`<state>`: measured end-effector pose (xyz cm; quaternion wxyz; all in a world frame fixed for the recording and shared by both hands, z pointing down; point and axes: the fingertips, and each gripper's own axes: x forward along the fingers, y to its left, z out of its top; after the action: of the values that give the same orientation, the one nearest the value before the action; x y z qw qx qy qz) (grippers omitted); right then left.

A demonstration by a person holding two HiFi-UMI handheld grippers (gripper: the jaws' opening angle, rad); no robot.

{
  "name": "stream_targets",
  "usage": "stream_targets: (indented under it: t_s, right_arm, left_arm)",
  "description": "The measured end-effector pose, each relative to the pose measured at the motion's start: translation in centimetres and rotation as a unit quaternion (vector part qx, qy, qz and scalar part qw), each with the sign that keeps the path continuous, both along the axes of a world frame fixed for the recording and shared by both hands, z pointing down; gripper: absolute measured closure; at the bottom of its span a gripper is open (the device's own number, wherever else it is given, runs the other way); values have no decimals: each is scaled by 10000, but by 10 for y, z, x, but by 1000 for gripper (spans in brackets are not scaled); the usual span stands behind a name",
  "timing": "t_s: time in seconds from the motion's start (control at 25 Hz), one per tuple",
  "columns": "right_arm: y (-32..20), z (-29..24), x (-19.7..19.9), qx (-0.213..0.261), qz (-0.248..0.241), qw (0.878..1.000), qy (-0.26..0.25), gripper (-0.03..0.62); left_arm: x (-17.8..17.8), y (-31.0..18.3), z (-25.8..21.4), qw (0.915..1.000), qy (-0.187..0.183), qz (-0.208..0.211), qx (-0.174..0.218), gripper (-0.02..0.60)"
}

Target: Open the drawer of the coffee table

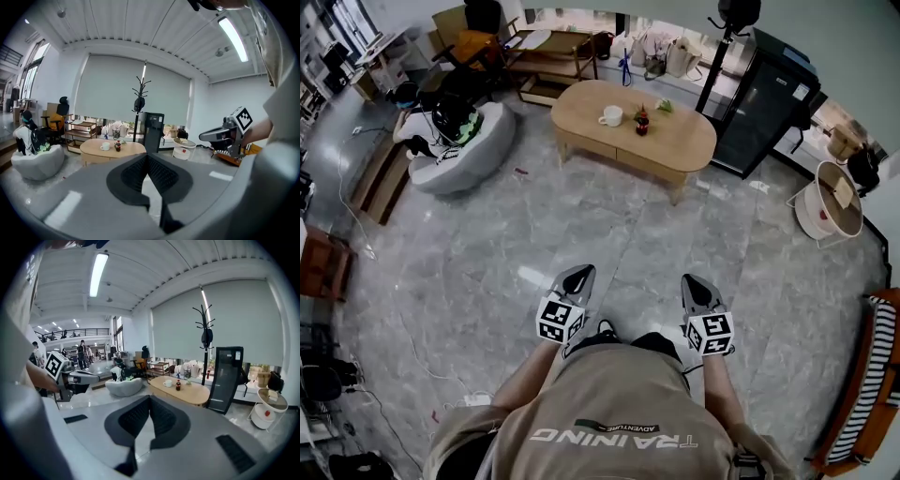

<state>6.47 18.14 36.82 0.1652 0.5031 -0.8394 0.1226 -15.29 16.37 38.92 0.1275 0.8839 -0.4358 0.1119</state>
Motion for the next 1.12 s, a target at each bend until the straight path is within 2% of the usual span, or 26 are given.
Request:
stream_targets:
  t_s: [0.16,0.48,0.76,0.92,1.12]
  right_arm:
    - [4,9,-6,-171,17,9997,151,589]
    - [-25,2,-19,-151,-130,9994,279,589]
    - [-67,15,-22,-137,-260,9995,84,589]
    - [-95,11,-10,-21,-243,9997,38,589]
    - [-130,24,31,-75,11,9999,-100,589]
  left_arm:
    - [-10,-4,14,9995,-272,123,33,591]
    - [-18,-28,19,9999,-39,-66,-76,591]
    - [-16,-52,25,9994,-78,-214,-246,591]
    - [-12,-77,18,9991,-100,-330,-263,591]
    - [21,-128,6,9995,-147,-221,-184,591]
